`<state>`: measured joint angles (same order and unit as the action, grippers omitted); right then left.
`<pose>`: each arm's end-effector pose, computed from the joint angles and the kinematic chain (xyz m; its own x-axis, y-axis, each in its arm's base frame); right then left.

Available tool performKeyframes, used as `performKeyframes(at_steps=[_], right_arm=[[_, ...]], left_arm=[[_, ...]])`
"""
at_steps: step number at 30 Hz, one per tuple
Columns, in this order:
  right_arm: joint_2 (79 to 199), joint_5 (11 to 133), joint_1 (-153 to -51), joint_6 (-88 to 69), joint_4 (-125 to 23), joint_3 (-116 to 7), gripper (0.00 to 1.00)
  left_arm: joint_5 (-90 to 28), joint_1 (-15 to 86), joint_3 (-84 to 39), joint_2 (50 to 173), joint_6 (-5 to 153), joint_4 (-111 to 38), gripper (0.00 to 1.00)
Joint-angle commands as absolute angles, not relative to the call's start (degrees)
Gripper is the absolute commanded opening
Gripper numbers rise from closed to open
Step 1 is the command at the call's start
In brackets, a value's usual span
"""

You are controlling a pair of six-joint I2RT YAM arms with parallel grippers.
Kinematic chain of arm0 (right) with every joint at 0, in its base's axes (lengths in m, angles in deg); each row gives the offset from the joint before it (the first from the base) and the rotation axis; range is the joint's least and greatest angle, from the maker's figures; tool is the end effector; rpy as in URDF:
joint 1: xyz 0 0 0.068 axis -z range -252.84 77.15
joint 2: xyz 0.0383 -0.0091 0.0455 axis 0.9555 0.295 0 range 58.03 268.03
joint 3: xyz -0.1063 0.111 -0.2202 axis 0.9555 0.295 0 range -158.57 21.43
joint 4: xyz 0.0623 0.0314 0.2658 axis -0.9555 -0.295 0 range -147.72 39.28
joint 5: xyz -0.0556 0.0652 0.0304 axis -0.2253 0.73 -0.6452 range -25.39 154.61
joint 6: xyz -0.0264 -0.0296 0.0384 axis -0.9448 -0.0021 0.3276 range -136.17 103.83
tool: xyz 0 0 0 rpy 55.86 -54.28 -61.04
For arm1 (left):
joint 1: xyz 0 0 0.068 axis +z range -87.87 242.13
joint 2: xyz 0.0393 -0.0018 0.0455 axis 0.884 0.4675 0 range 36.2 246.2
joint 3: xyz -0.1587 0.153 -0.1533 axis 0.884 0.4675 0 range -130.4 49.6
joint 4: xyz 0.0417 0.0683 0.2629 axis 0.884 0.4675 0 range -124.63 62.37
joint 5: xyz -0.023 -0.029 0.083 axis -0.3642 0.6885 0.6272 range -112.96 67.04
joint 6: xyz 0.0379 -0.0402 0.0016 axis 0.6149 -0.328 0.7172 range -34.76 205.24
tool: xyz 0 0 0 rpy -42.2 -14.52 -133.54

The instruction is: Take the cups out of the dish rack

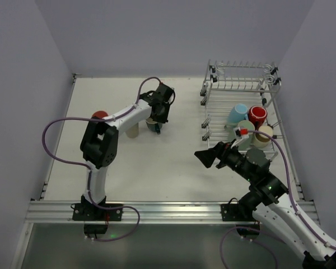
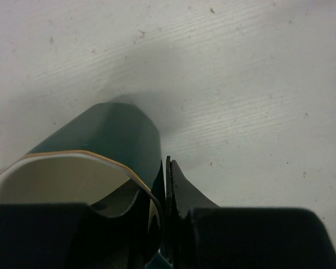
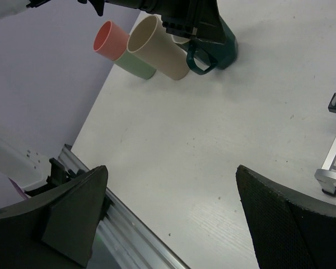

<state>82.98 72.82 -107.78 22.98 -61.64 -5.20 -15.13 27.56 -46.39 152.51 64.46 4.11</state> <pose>0.1213 0.0913 0.2728 -0.5329 0.3899 -0.7510 -0.4462 0.6247 0.6409 0.3785 -0.2545 0.2170 -0.8393 0.1516 -0.5220 0.2210 0.9725 -0.0729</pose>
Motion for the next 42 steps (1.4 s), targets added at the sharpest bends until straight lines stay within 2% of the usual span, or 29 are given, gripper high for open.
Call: performKeyframes(at_steps=[1, 6, 7, 8, 9, 11, 12, 14, 20, 26, 31, 34, 37, 42], right_arm=[[82.9, 71.4, -108.0, 21.2, -62.3, -5.5, 0.99], [83.5, 71.0, -108.0, 20.8, -62.7, -6.7, 0.99], [83.6, 70.6, -108.0, 20.7, -63.0, -7.3, 0.99], [84.0, 70.3, -108.0, 20.5, -63.5, -7.8, 0.99], [84.3, 70.0, -107.9, 19.8, -64.2, -8.4, 0.99], [85.1, 68.9, -108.0, 19.0, -67.0, -10.9, 0.99], [86.0, 68.3, -108.0, 18.5, -68.1, -11.8, 0.99], [87.0, 66.5, -108.0, 16.8, -70.6, -14.3, 0.99], [87.8, 60.8, -108.0, 15.9, -75.9, -19.4, 0.99], [89.4, 49.8, -107.7, 13.5, -80.4, -23.7, 0.99], [94.6, 41.9, -103.8, 10.6, -80.6, -25.3, 0.99], [96.3, 43.9, -99.1, 8.8, -80.9, -25.4, 0.99], [97.7, 46.8, -91.8, 8.4, -80.4, -24.9, 0.99], [103.2, 45.3, -85.8, 9.0, -79.8, -24.6, 0.99]], left_arm=[[-14.9, 28.0, -50.1, 152.6, 67.1, 4.0, 0.00], [-16.8, 28.3, -49.3, 153.6, 67.0, 3.8, 0.00], [-16.8, 28.4, -49.5, 153.8, 67.0, 4.2, 0.03], [-16.6, 28.4, -49.5, 153.9, 66.8, 4.6, 0.08], [-16.4, 28.4, -49.9, 153.7, 66.9, 4.7, 0.20], [-16.1, 28.4, -50.0, 152.9, 66.9, 4.8, 0.35], [-15.8, 28.4, -50.2, 152.0, 66.8, 4.8, 0.46], [-15.5, 28.5, -51.0, 150.4, 67.0, 4.7, 0.58], [-16.2, 28.6, -54.8, 148.0, 67.9, 6.1, 0.75], [-20.3, 28.5, -60.8, 142.7, 68.9, 5.6, 0.81], [-31.5, 27.5, -59.2, 130.9, 68.8, -1.6, 0.82], [-35.9, 26.6, -50.9, 123.7, 67.6, -6.5, 0.82], [-38.3, 26.1, -38.5, 110.5, 66.3, -11.4, 0.82], [-39.3, 25.9, -21.0, 96.5, 65.5, -14.6, 0.82]])
